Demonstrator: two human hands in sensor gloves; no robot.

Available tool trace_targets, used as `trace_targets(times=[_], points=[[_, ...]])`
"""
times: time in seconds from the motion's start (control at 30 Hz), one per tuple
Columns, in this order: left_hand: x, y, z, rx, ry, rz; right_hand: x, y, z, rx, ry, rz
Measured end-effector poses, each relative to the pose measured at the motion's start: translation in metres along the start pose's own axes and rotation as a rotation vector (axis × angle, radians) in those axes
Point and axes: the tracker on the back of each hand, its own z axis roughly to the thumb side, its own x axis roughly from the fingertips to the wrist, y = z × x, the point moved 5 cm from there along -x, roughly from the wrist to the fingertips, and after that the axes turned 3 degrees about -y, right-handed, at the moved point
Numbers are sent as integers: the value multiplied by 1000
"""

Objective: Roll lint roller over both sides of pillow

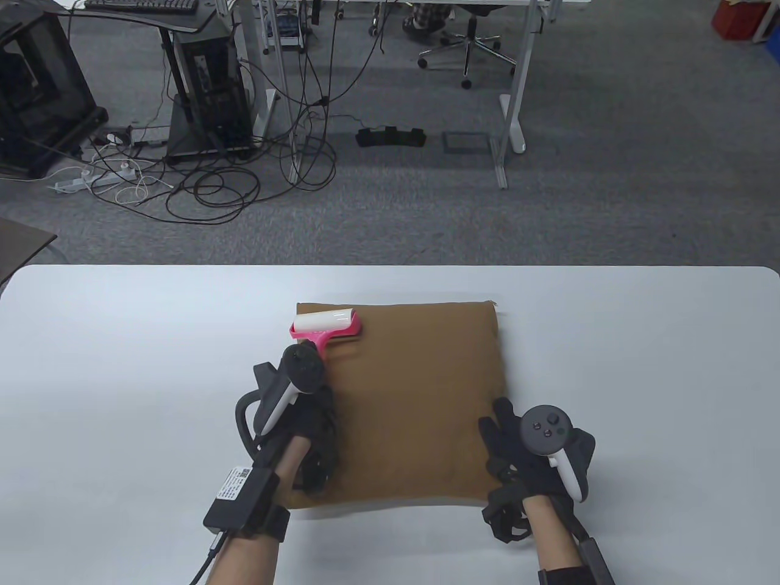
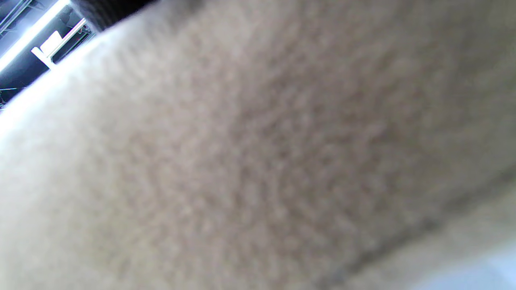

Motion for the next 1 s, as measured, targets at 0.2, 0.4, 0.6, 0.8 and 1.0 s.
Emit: trace_targets(times=[0.2,0.4,0.6,0.8,1.0], points=[[-5,0,-4,-25,-15,-9,-1,0,1,8,0,5],[12,-13,-2,-30,100,88,-2,0,2,12,0,13],[49,-18,-1,-108,291,225,-1,-1,2,11,1,17],[87,-19,-12,-75,417,267,-1,-2,2,17,1,18],[116,-19,-25,-43,474,248,0,-3,1,25,1,16]])
